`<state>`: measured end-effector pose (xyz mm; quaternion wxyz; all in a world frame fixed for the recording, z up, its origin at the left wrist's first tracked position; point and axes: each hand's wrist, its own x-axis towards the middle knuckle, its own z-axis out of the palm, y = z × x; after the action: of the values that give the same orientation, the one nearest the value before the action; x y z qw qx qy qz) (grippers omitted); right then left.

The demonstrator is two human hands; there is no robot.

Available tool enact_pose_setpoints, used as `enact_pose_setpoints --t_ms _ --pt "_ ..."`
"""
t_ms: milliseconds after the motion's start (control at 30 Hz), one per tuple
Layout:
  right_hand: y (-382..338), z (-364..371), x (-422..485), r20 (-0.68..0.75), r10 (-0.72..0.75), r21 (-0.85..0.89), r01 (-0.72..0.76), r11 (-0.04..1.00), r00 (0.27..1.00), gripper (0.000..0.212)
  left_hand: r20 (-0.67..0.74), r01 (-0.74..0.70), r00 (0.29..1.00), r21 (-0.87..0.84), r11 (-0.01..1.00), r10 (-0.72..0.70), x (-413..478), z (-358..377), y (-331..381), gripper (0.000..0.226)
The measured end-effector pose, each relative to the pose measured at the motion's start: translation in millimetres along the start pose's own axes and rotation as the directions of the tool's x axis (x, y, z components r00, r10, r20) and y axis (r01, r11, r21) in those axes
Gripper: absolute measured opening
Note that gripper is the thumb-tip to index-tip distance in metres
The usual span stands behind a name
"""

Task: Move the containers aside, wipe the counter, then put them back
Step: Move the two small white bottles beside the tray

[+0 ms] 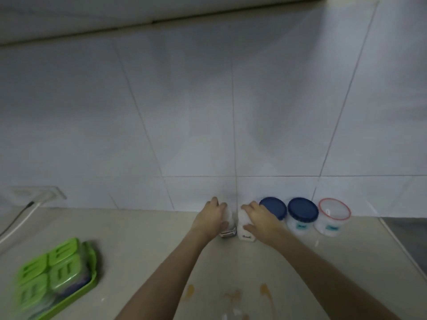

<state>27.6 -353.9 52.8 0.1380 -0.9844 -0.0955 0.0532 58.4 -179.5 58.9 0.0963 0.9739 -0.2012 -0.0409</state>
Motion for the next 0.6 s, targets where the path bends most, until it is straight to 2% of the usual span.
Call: enact_pose_setpoints --t_ms 133,267,433,600 --pt "-27.0 -9.9 -20.4 -0.015 -0.031 0.081 0.032 0.996 0.999 0.054 0.033 0.095 0.995 -0.072 0.993 -0.093 -41.3 -27.8 -29.1 0.055" --pt "-77.7 -8.9 -17.5 0.018 -0.083 0.112 0.08 0.99 0.996 0.052 -0.006 0.189 0.982 -0.1 0.977 -0.191 -85.0 -56.4 -78.1 0.054" --pt "-149.5 -6.2 14.0 0.055 -0.168 0.108 0.162 0.981 0.984 0.049 -0.095 0.337 0.931 -0.141 0.931 -0.352 -127.3 -87.4 -158.3 0.051" --pt "-224.2 14.7 57.2 0.062 -0.23 0.111 0.222 0.969 0.971 0.05 -0.106 0.41 0.893 -0.205 0.888 -0.437 -154.2 -92.5 -232.2 0.055"
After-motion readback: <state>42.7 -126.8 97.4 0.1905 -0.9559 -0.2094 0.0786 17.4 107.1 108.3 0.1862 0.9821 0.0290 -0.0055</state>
